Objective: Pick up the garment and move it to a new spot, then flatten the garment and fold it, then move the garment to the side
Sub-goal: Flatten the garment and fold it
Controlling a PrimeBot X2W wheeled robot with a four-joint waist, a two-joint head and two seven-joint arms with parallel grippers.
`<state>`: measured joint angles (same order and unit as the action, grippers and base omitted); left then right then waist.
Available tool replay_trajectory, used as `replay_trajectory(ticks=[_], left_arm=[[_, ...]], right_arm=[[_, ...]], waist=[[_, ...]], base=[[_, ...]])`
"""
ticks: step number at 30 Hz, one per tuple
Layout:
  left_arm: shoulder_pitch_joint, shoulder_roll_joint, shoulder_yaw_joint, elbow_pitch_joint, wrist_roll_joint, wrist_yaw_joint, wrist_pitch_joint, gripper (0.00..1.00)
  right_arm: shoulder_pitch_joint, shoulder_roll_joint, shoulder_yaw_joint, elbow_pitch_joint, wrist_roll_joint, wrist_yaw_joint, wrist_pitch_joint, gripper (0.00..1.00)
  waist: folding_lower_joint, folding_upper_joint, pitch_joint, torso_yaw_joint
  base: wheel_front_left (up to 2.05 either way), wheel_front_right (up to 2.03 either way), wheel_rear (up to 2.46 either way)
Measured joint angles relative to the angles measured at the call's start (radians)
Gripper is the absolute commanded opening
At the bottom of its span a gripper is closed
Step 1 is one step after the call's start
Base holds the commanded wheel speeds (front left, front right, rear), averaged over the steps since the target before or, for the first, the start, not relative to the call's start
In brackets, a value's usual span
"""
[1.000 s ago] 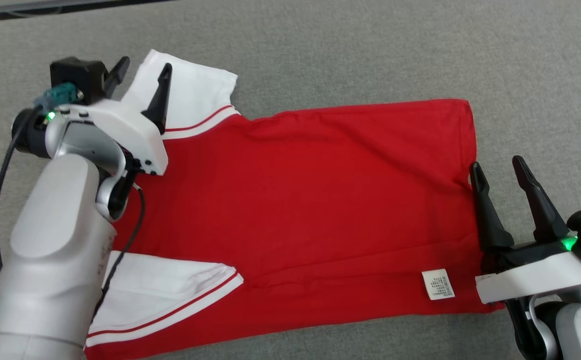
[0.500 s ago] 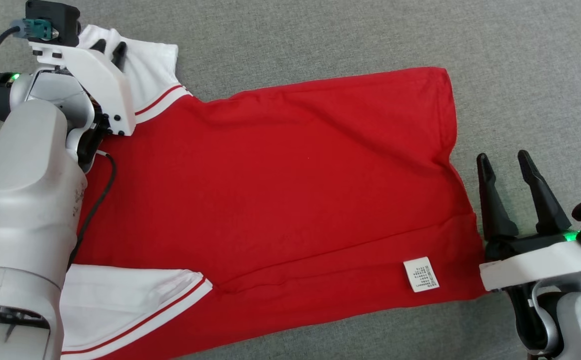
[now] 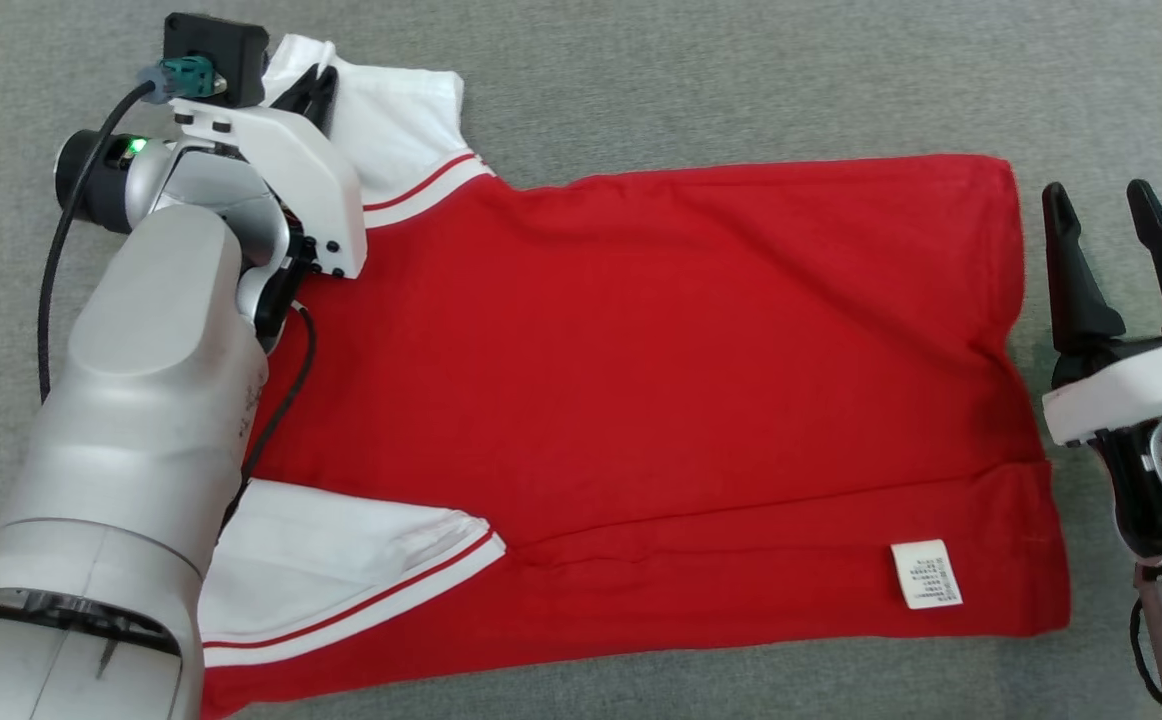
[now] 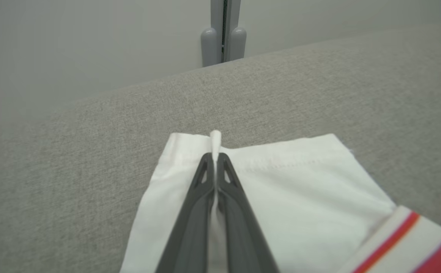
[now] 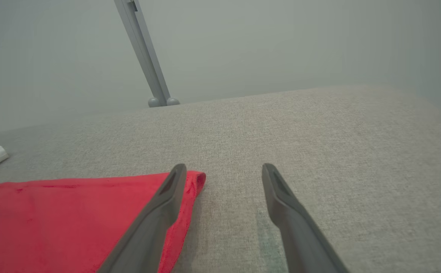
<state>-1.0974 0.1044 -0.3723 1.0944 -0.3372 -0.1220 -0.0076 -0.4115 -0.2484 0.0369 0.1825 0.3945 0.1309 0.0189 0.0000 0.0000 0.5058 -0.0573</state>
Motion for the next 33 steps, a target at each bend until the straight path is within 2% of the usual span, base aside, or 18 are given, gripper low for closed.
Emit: replay_trajectory(ticks=[5,6,7,8,14,23,26,28,33], left_arm=[[-0.009,-0.029,-0.025,0.001,-0.014,-0.004,-0.056,0.00],[-0.010,-0.032,-0.028,0.001,-0.019,-0.005,-0.065,0.00],[-0.010,-0.034,-0.031,0.002,-0.025,-0.005,-0.077,0.00],[-0.010,-0.035,-0.031,0.002,-0.029,-0.005,-0.091,0.00],[-0.011,-0.043,-0.027,0.001,-0.063,-0.007,-0.178,0.00],[0.012,-0.022,0.005,-0.101,-0.095,-0.008,-0.249,0.00],[0.071,-0.016,0.024,-0.189,-0.097,-0.003,-0.252,0.00],[0.138,-0.006,0.051,-0.292,-0.097,0.015,-0.253,0.00],[0.410,-0.005,0.107,-0.562,-0.094,0.057,-0.254,0.00]], right_arm=[[-0.087,-0.047,0.066,0.108,0.021,0.000,0.069,1.00],[-0.098,-0.057,0.075,0.124,0.027,0.000,0.086,0.91],[-0.106,-0.063,0.078,0.131,0.036,0.000,0.095,0.51],[-0.114,-0.067,0.085,0.136,0.042,0.000,0.110,0.01],[-0.127,-0.103,0.084,0.113,0.093,0.000,0.157,0.00],[-0.136,-0.133,0.040,0.037,0.101,0.000,0.075,0.00],[-0.109,-0.128,0.029,0.035,0.101,0.000,0.059,0.00],[-0.081,-0.119,0.023,0.031,0.105,0.000,0.041,0.00],[0.025,-0.108,-0.002,0.018,0.102,0.000,-0.016,0.00]], waist=[[0.0000,0.0000,0.024,0.056],[0.0000,0.0000,0.027,0.065],[0.0000,0.0000,0.029,0.072],[0.0000,0.0000,0.030,0.079],[0.0000,0.0000,0.006,0.092],[0.0000,0.0000,-0.031,0.116],[0.0000,0.0000,-0.044,0.125],[0.0000,0.0000,-0.052,0.129],[0.0000,0.0000,-0.070,0.139]], base=[[0.00,0.00,0.00],[0.00,0.00,0.00],[0.00,0.00,0.00],[0.00,0.00,0.00],[0.00,0.00,0.00],[0.00,0.00,0.00],[0.00,0.00,0.00],[0.00,0.00,0.00],[0.00,0.00,0.00]])
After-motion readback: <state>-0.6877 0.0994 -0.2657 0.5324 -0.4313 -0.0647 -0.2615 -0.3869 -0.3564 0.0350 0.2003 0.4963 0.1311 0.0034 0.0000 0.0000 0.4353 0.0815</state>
